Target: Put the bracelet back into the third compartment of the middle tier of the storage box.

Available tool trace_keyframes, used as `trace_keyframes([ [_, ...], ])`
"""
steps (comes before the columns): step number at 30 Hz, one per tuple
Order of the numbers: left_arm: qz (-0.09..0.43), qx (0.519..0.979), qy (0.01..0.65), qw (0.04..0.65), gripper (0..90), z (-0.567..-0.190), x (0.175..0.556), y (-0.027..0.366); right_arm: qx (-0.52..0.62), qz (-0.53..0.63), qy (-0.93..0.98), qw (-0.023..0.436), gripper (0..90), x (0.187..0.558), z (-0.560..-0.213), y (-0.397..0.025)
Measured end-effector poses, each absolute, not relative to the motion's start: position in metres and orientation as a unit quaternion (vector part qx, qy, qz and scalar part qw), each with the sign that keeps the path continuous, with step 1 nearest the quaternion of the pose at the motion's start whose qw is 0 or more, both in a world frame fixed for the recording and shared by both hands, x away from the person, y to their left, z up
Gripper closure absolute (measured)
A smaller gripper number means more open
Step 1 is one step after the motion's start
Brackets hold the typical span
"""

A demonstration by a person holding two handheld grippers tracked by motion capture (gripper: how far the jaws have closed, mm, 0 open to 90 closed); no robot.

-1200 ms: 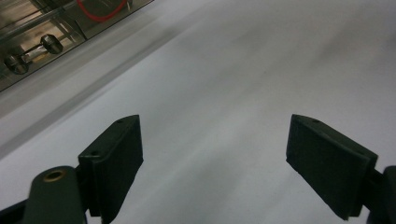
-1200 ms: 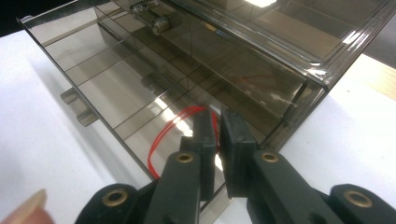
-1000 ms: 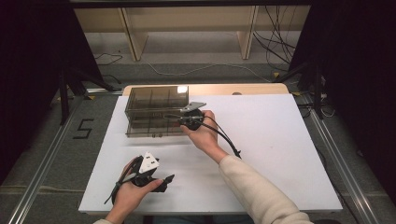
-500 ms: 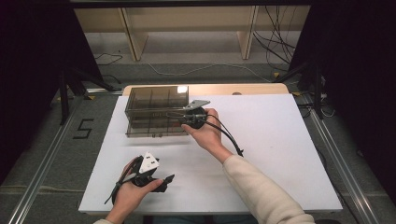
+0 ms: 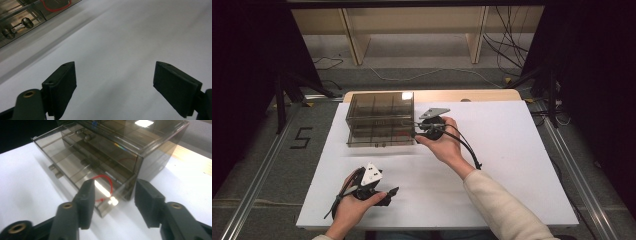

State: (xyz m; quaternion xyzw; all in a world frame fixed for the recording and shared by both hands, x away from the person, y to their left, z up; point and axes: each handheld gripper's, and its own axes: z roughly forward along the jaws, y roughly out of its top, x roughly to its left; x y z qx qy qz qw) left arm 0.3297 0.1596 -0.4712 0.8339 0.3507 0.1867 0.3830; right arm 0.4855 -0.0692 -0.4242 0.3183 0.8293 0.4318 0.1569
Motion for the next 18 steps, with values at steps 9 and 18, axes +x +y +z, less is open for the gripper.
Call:
trace_keyframes([
  [9, 0.188, 0.833, 0.352, 0.383, 18.4, -0.472, 0.330, 0.160, 0.314, 0.427, 0.831, 0.168, 38.3, 0.474, -0.417, -0.098],
  [18, 0.189, 0.832, 0.353, 0.384, 18.4, -0.472, 0.329, 0.160, 0.313, 0.424, 0.832, 0.173, 35.2, 0.463, -0.414, -0.122],
])
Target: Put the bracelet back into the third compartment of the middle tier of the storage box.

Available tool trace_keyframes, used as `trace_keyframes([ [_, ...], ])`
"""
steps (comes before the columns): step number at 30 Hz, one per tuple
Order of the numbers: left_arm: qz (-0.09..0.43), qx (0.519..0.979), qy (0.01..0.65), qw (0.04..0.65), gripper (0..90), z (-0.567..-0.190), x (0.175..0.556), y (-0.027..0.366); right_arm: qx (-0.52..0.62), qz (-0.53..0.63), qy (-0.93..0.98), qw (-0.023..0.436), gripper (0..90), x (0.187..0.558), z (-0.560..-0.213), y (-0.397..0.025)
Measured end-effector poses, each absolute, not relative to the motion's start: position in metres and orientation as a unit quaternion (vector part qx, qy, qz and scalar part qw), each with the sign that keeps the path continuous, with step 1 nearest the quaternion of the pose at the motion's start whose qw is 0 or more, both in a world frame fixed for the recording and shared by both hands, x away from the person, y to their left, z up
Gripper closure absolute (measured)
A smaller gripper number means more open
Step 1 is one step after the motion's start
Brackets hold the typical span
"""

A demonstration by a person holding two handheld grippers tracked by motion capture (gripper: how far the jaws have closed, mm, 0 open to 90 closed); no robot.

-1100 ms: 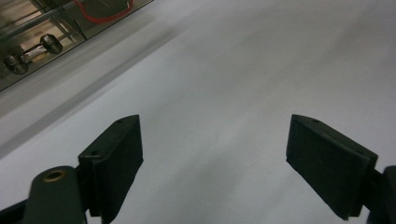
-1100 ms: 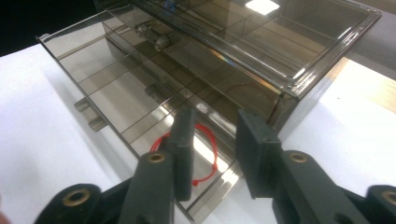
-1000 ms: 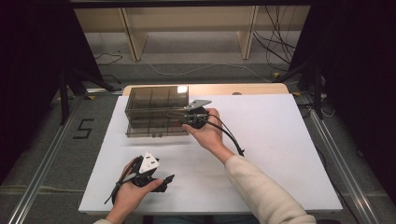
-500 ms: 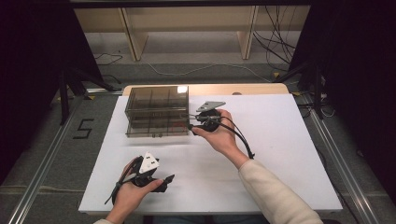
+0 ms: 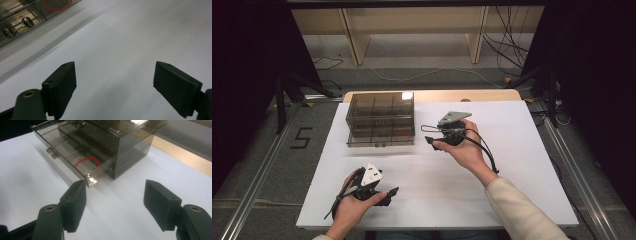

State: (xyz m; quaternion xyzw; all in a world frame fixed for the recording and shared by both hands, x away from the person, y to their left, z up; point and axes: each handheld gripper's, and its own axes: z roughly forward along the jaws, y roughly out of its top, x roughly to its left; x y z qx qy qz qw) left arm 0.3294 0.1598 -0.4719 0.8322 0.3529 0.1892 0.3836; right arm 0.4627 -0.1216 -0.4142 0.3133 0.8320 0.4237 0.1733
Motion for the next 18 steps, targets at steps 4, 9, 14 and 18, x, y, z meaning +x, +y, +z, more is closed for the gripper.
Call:
trace_keyframes([
  [4, 0.190, 0.832, 0.353, 0.384, 18.4, -0.472, 0.329, 0.160, 0.314, 0.424, 0.832, 0.173, 35.0, 0.456, -0.415, -0.132],
  [9, 0.191, 0.831, 0.353, 0.385, 18.4, -0.472, 0.329, 0.160, 0.321, 0.424, 0.829, 0.173, 34.9, 0.447, -0.416, -0.147],
  [14, 0.192, 0.832, 0.352, 0.384, 18.3, -0.472, 0.329, 0.160, 0.322, 0.423, 0.829, 0.175, 34.8, 0.437, -0.416, -0.165],
  [18, 0.192, 0.831, 0.353, 0.384, 18.3, -0.472, 0.329, 0.160, 0.328, 0.423, 0.827, 0.175, 34.9, 0.428, -0.416, -0.182],
])
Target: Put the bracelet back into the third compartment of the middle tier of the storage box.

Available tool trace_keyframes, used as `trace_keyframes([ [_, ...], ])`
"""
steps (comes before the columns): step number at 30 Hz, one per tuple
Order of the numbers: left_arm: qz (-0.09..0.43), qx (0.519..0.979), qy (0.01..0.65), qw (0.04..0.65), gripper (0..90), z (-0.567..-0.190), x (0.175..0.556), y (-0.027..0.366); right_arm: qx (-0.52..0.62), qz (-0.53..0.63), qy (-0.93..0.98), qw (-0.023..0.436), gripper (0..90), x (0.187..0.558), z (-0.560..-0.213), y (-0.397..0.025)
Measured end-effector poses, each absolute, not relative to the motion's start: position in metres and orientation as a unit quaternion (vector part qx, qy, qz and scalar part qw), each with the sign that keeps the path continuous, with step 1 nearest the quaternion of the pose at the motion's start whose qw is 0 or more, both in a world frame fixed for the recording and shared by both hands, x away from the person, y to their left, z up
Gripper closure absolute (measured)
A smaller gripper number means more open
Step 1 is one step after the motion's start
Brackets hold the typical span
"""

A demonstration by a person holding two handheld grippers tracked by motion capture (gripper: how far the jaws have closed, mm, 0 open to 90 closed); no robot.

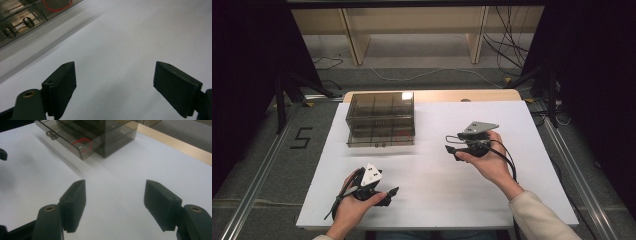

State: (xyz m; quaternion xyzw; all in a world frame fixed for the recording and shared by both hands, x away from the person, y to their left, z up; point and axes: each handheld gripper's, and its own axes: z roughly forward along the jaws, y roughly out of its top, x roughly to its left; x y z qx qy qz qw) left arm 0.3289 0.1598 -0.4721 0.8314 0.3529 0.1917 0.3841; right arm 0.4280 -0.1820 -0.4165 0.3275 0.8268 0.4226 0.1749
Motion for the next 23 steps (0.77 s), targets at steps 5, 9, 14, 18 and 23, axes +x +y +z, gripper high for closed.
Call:
trace_keyframes([
  [5, 0.190, 0.831, 0.354, 0.385, 18.2, -0.472, 0.328, 0.159, 0.337, 0.421, 0.823, 0.177, 34.8, 0.413, -0.422, -0.209],
  [9, 0.189, 0.830, 0.354, 0.387, 18.2, -0.472, 0.328, 0.159, 0.351, 0.425, 0.815, 0.178, 34.9, 0.396, -0.430, -0.232],
  [14, 0.188, 0.831, 0.352, 0.388, 18.1, -0.472, 0.328, 0.158, 0.361, 0.428, 0.809, 0.179, 35.0, 0.373, -0.441, -0.257],
  [18, 0.181, 0.829, 0.351, 0.396, 18.0, -0.472, 0.327, 0.156, 0.369, 0.434, 0.802, 0.178, 34.9, 0.359, -0.446, -0.270],
  [23, 0.172, 0.826, 0.348, 0.408, 18.1, -0.470, 0.326, 0.148, 0.378, 0.441, 0.796, 0.170, 34.0, 0.351, -0.451, -0.281],
])
